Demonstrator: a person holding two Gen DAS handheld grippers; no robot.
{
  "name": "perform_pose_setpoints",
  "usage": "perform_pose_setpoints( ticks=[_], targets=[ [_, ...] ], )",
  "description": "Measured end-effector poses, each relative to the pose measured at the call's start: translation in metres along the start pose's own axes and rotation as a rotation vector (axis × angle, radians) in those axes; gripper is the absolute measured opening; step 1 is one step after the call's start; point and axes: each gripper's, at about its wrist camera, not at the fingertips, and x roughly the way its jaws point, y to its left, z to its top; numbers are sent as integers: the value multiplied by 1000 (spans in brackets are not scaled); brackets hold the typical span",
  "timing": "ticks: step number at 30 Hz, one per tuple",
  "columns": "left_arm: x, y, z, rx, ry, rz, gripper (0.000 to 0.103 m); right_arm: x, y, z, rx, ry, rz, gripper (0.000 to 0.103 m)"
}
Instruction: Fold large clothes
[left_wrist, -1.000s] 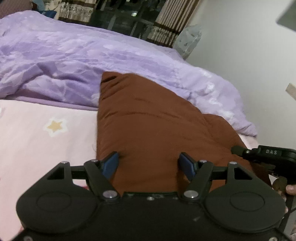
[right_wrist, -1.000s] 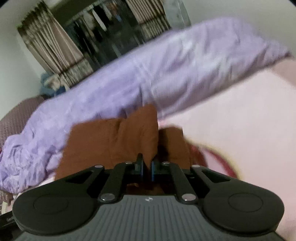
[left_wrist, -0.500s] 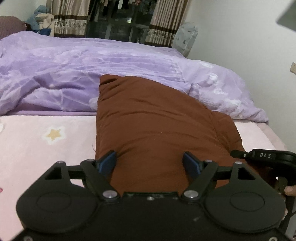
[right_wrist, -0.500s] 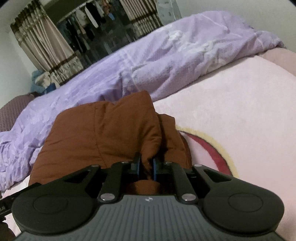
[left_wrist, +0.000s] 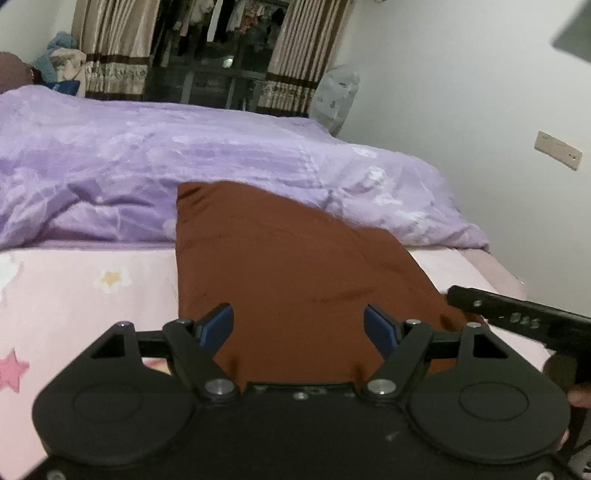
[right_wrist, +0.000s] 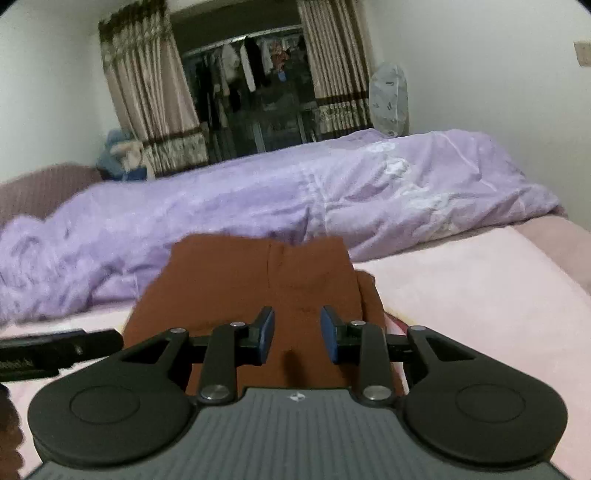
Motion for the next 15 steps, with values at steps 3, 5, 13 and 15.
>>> perform_pose_setpoints(
  ticks=[3,5,13,15],
  targets=[
    [2,-1,-13,-17,28,-10,76,9,3,-8,-1,48,-15,36],
    [12,2,-22,-46,80,-47,76,19,0,-16,-5,71,-34,34],
    [38,2,-57,-15,92,-15,77,36,-14,-49,29,79,-17,21],
    [39,0,-59,-6,89,-11,78,33,-14,-53,33,57,-13,21]
  ],
)
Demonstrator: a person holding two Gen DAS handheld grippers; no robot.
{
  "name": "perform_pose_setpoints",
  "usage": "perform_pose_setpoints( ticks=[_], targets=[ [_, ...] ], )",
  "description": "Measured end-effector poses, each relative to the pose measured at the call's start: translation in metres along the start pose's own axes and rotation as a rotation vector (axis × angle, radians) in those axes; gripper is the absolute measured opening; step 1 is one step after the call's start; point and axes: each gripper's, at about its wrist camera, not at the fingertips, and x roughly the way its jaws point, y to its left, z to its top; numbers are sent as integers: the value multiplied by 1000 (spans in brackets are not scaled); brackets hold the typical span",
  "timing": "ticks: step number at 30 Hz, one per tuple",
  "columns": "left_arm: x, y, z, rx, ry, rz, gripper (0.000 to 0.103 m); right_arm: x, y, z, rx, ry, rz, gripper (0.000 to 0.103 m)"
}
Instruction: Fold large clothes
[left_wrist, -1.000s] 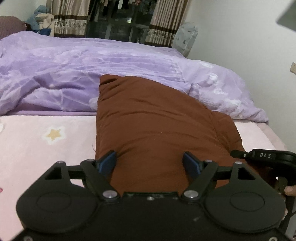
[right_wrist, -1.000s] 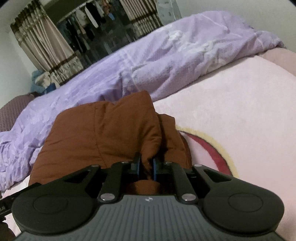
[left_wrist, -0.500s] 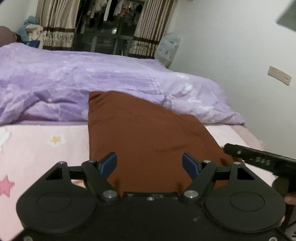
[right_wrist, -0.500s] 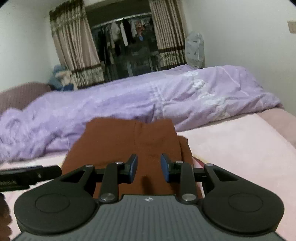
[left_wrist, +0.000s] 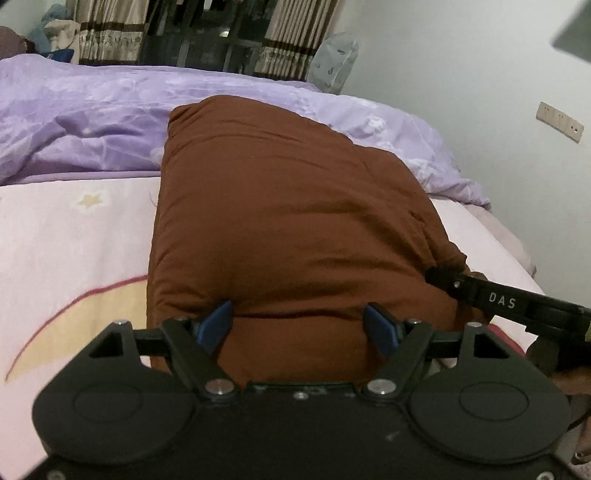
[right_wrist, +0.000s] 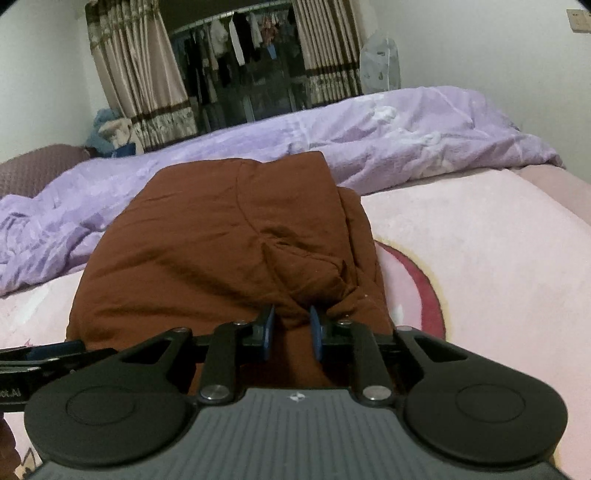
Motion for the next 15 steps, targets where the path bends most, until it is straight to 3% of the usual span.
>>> perform_pose_setpoints(
  ticks=[8,15],
  targets=[
    [-10,0,15,28,21,3,78,-11,2,6,19,-6,1,23],
    [-25,5,69,-24,-43,40,78,-26,18,57,11,-45,18,26]
  ],
)
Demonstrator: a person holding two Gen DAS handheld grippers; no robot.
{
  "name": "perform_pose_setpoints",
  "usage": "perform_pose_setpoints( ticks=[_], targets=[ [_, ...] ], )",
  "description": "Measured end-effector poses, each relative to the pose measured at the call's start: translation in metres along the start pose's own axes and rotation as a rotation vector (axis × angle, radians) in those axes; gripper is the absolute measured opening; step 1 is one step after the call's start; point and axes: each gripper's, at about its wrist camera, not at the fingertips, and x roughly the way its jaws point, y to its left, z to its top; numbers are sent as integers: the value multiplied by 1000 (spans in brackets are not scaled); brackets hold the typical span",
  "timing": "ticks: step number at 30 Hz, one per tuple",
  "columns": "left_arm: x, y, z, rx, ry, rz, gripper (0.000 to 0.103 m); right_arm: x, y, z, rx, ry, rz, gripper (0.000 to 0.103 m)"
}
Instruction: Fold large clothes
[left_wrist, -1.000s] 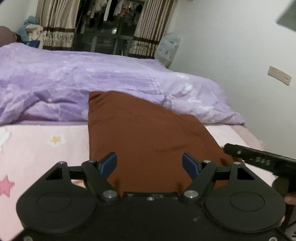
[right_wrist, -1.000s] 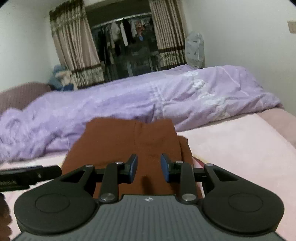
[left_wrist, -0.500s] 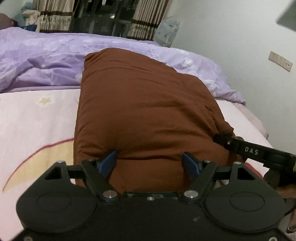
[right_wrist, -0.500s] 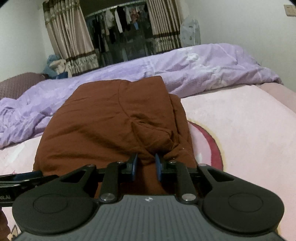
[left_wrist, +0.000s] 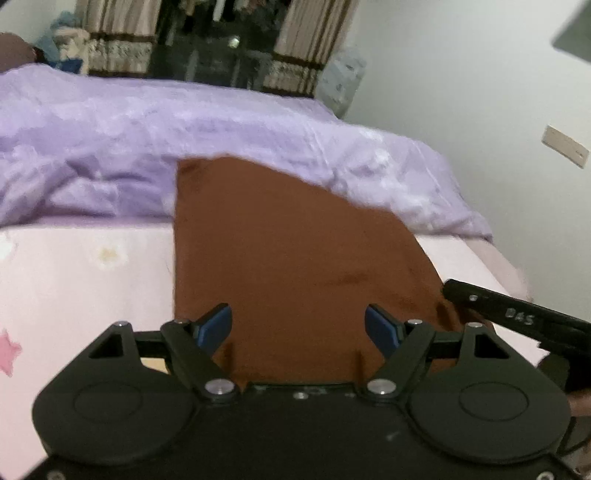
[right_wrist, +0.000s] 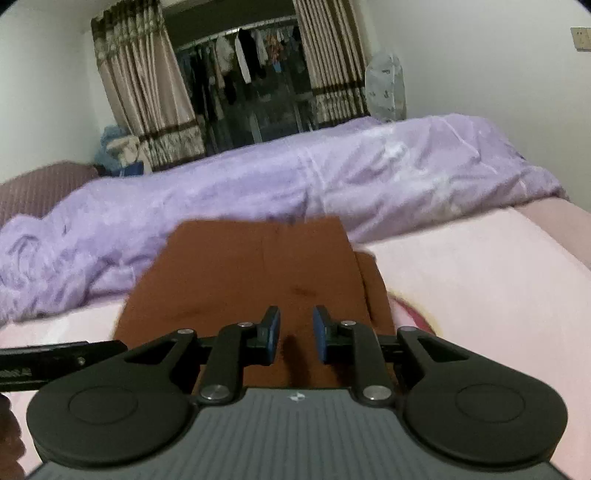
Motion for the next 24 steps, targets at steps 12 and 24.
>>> perform_pose_setpoints(
  ticks=[12,24],
  targets=[
    [60,20,12,-46,48,87,78,72,-3,6,-31,106,-85,28],
    [68,21,3,-17,18,106,85,82,-5,-15,-67,88,-101,23]
  ],
)
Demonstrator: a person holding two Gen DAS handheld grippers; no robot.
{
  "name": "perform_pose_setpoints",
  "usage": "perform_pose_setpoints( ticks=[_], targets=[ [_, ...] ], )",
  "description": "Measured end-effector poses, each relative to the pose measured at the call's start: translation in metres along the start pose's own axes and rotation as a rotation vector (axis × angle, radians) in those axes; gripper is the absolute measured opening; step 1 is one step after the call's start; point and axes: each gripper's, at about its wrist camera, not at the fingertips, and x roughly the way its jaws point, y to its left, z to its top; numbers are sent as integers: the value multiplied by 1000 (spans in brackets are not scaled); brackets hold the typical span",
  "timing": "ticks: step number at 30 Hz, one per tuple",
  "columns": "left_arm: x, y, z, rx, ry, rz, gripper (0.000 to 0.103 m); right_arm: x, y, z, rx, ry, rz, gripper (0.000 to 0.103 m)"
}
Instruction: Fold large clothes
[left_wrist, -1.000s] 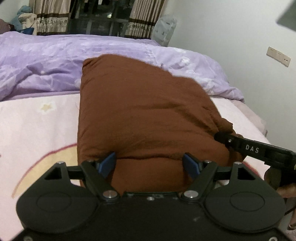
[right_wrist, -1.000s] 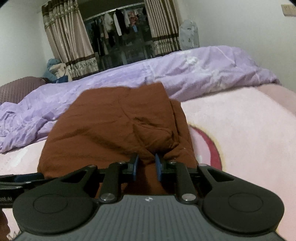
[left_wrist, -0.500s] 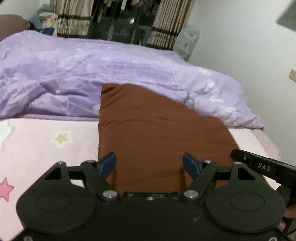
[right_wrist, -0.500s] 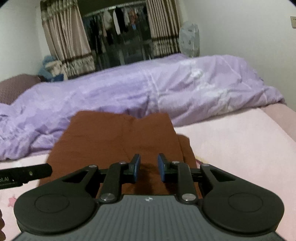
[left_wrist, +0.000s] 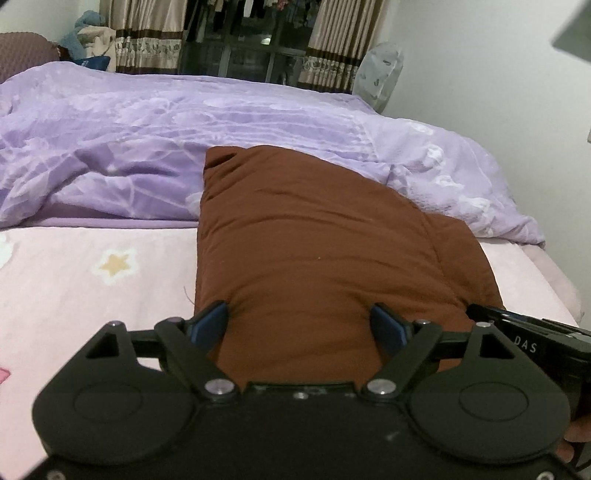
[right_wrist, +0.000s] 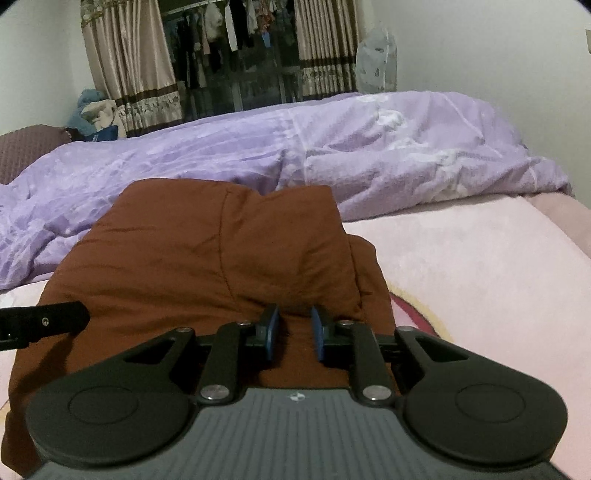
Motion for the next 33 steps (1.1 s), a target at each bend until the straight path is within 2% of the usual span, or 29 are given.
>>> perform_pose_setpoints(
  ticks=[3,6,8,10,13,18,22,28,33],
  targets=[
    [-9,0,2,-1,3,-5,83,-12,3,5,1,-6,-12,25],
    [-27,-3,2,7,-18,-7,83,-33,7,11,-7,-33,-30,38],
    [-43,-8,1,27,-42,1,84,-50,8,15,-10,-44,-27,57],
    [-60,-11,-4,39,-57,2,87,-66,11,17,-22,-51,-18,69],
    [-77,-17,-15,35,-63,-8,89,-90,14,13,-56,-69,-16,75],
    [-78,-24,-38,42,-22,6,90,-98,12,-3,-54,-28,-27,73],
    [-54,-15,-54,-22,85,-14,91,-82,9,-19,-52,19,-48,66],
    [-41,-19,-67,26,53,16,95,-65,9,-33,-55,40,-52,66],
    [-34,-12,-68,-1,65,15,103,-62,7,-41,-54,27,-47,66]
  ],
)
